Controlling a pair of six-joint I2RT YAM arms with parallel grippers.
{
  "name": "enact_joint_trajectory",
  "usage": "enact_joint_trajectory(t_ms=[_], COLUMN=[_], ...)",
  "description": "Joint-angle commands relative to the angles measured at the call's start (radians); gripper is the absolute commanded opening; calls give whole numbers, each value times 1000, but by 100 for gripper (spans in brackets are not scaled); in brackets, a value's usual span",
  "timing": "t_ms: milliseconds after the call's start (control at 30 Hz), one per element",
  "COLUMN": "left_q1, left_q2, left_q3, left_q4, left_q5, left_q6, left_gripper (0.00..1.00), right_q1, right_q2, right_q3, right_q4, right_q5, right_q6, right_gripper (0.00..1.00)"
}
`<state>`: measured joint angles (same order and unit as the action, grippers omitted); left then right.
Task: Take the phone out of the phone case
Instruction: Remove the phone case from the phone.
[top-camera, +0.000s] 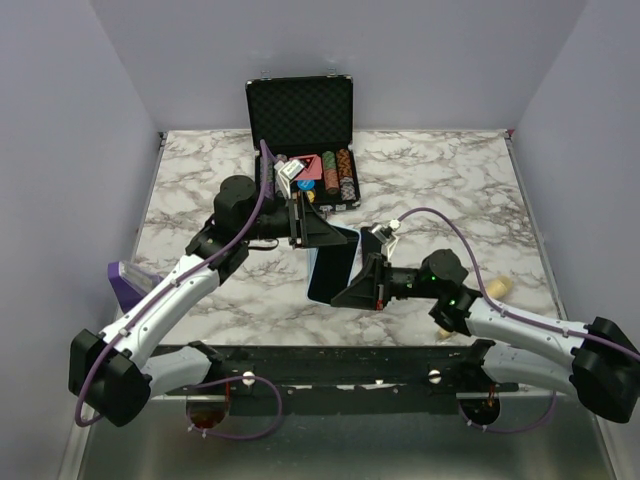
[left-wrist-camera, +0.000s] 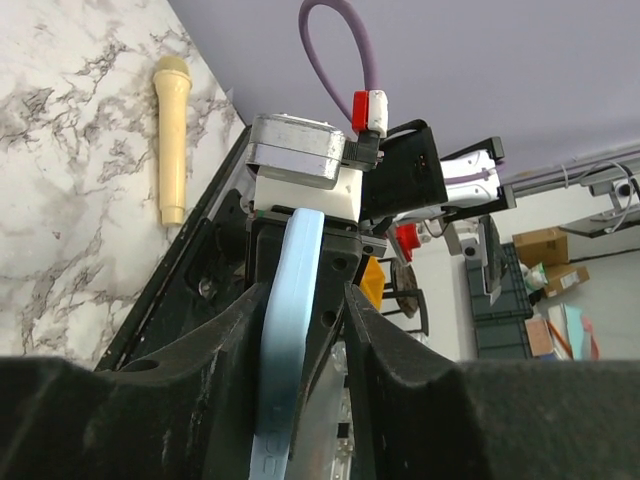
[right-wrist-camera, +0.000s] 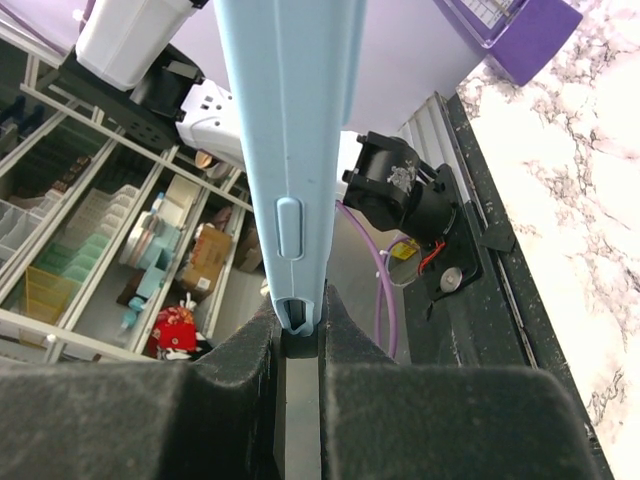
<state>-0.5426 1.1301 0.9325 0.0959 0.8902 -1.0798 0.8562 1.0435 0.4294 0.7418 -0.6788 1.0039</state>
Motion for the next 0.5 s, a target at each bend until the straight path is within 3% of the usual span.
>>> enact_joint_trajectory(t_ms=[0, 167, 200, 267, 300, 333, 400, 467], left_q1=[0, -2, -3, -3, -3, -2, -3, -2], left_q2=[-18, -23, -20, -12, -12, -16, -29, -42], left_q3=[29, -1, 0, 14, 26, 34, 40, 39], left_q4=[-15, 19, 22, 7, -10, -30, -41, -25], left_q5=[3, 26, 30, 24, 12, -9, -51, -85], left_q6=[30, 17, 14, 17, 23, 32, 28, 0], left_gripper=[44, 37, 30, 5, 0, 0, 0, 0], right_q1=[0, 0, 0, -2, -2, 0, -2, -2], right_q2=[-14, 13, 19, 32, 33, 35, 29, 17], right_q3=[29, 63, 68, 78, 84, 88, 83, 74], right_q4=[56, 44, 44, 42, 38, 36, 33, 31], right_q5=[-4, -24, -25, -27, -28, -28, -21, -11], right_q6=[-11, -22, -22, -22, -24, -24, -27, -30], right_gripper=[1, 1, 1, 1, 1, 8, 33, 40])
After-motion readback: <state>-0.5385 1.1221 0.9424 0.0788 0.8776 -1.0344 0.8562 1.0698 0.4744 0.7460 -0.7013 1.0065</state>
